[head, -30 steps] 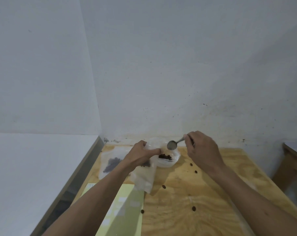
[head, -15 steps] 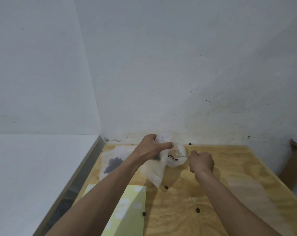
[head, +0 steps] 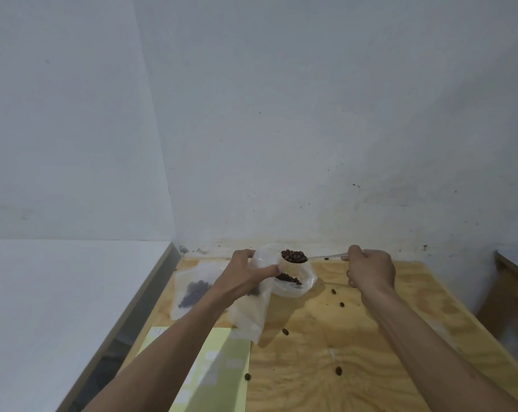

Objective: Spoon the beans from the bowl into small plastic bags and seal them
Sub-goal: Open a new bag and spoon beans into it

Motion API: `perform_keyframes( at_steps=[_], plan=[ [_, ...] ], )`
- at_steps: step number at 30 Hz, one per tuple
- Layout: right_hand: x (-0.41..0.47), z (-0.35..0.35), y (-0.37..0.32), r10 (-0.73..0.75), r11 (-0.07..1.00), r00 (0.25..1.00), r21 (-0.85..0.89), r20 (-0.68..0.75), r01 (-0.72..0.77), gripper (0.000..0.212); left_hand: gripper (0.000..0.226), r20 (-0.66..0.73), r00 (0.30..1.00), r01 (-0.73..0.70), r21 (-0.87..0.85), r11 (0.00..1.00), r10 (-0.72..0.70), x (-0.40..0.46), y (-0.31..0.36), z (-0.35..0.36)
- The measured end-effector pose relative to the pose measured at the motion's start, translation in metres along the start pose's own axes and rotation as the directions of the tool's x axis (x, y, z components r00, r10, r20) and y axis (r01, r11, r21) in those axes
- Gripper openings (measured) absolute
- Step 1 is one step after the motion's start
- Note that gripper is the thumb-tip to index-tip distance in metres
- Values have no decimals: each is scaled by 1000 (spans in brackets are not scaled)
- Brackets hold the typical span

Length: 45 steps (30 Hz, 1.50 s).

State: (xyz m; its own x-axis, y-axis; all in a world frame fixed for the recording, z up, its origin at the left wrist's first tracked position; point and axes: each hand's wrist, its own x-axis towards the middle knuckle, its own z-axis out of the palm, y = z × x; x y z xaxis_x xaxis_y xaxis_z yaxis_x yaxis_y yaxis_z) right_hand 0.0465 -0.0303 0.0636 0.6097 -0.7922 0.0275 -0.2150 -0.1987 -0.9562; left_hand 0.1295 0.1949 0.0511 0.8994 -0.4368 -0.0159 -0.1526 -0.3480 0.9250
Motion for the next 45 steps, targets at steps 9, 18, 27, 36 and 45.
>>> perform_keyframes(
  at_steps=[9, 18, 27, 36, 45],
  plan=[
    [-4, -12, -49, -140, 990, 984, -1, 112, 140, 32, 87, -66, 995, -69, 120, 990, 78, 6, -8, 7],
    [-30, -1, -55, -711, 591, 628, -215, 315, 777, 34, 81, -59, 995, -72, 120, 990, 79, 15, -7, 12],
    [-10, -5, -28, -767, 517, 617, -401, 176, 757, 31, 59, -28, 998, 62, 106, 992, -60, 16, -7, 3],
    [-23, 39, 33, -421, 745, 900, -523, 114, 415, 34, 47, -44, 999, -15, 88, 996, 19, 21, 13, 11],
    [0, 40, 38, 8, 980, 997, -197, -71, -22, 47, 45, -34, 998, 56, 83, 995, -53, 25, 4, 5]
  ],
)
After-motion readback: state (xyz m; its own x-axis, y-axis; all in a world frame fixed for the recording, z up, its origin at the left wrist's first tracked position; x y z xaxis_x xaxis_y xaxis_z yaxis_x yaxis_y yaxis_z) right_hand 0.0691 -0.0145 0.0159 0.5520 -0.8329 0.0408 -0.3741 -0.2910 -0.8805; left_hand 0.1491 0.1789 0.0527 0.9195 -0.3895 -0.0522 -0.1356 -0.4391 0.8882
